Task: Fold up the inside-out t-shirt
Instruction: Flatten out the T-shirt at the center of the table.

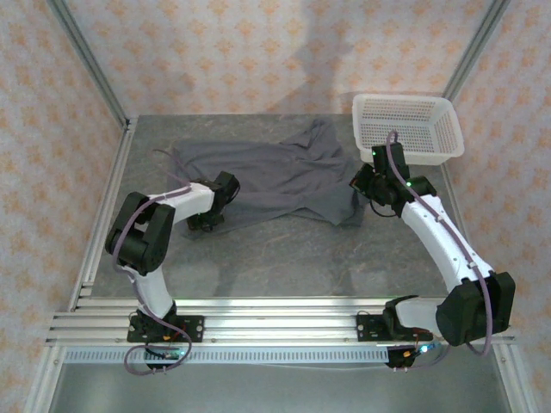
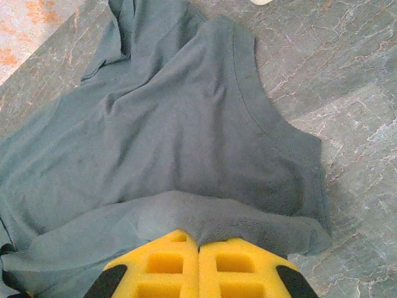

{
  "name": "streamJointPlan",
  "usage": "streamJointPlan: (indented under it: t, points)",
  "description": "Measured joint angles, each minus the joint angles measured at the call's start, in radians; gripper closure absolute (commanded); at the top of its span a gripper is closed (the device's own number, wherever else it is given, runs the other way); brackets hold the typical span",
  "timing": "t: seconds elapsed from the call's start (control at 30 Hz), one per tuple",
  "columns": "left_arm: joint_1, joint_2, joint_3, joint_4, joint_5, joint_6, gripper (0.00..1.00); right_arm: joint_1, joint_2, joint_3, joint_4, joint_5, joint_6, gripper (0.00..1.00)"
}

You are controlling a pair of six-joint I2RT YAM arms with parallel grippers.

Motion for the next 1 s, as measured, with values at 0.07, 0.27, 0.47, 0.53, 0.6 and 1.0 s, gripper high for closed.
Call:
streamJointPlan:
  t: [0.07, 0.27, 0.47, 0.53, 0.6, 1.0]
  points:
    - [0.000, 0.000, 0.000, 0.000, -0.009, -0.001, 0.73, 0.000, 0.000, 0.000, 0.000, -0.005, 0.000, 1.00]
    - [0.000, -0.020, -0.005, 0.017, -0.032, 0.010, 0.65, 0.000, 0.000, 0.000, 0.000, -0.006, 0.000, 1.00]
    - [0.000, -0.077, -0.023, 0.087, -0.006, 0.030, 0.64, 0.000, 0.000, 0.000, 0.000, -0.006, 0.000, 1.00]
    - [0.000, -0.064, -0.012, 0.085, -0.012, 0.030, 0.64, 0.000, 0.000, 0.000, 0.000, -0.006, 0.000, 1.00]
    - [0.000, -0.040, 0.004, 0.085, -0.020, 0.030, 0.66, 0.000, 0.000, 0.000, 0.000, -0.006, 0.000, 1.00]
    - [0.003, 0.009, 0.011, 0.062, -0.039, 0.029, 0.80, 0.000, -0.016, 0.000, -0.001, -0.006, 0.000, 1.00]
